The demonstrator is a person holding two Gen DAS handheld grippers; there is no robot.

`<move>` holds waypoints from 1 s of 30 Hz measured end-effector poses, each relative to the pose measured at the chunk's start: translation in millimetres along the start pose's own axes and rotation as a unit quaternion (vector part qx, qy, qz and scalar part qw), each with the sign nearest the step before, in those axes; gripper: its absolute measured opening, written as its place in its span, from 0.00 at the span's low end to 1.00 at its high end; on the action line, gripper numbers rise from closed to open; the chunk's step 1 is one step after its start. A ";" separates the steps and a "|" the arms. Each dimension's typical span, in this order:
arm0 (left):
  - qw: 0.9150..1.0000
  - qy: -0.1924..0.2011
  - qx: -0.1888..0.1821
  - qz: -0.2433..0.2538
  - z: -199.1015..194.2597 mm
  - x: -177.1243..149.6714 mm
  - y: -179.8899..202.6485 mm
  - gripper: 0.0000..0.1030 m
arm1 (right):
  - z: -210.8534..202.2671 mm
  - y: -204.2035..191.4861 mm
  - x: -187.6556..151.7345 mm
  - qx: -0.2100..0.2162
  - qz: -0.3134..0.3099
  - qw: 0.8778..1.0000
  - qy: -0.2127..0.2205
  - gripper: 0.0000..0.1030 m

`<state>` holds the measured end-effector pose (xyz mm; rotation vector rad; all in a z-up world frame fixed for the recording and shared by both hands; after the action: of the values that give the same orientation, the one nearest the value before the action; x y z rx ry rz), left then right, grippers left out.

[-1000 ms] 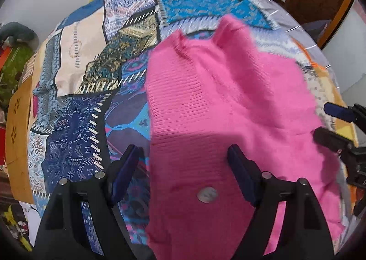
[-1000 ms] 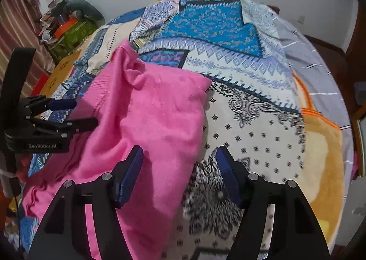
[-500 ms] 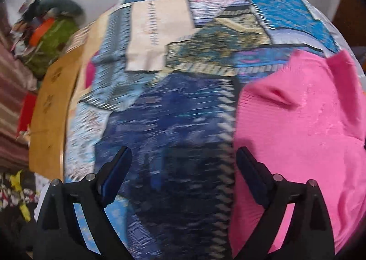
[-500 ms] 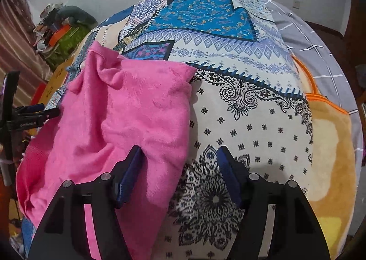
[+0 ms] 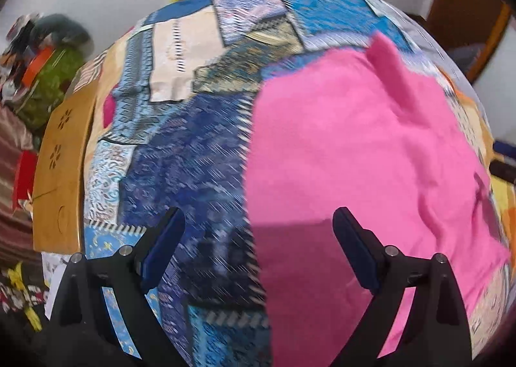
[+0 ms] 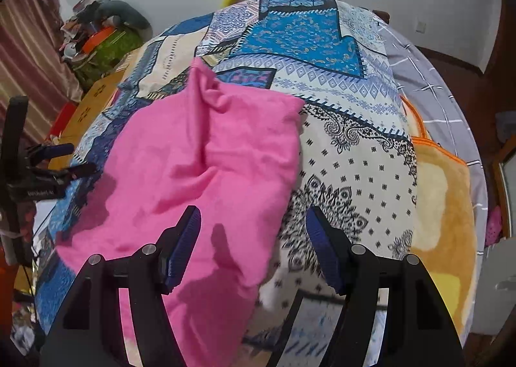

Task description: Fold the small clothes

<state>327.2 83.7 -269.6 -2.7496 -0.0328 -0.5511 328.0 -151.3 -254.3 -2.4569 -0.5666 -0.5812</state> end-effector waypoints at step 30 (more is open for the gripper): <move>1.000 -0.008 0.026 -0.010 6.7 -62.4 -35.0 0.98 | -3.0 5.8 -43.3 -0.012 0.002 0.999 -0.031 0.66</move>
<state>268.9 121.6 -287.9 -2.7066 -0.0778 -0.5249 294.6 -169.0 -276.4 -2.5048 -0.5816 -0.5147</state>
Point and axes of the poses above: each gripper's, at about its wrist camera, not at the fingertips, and z roughly the way its jaws point, y to its right, x to its top, the point moved 7 cm from there along z, roughly the way its jaws point, and after that the axes turned 10 degrees about x, right-handed, at the moved point
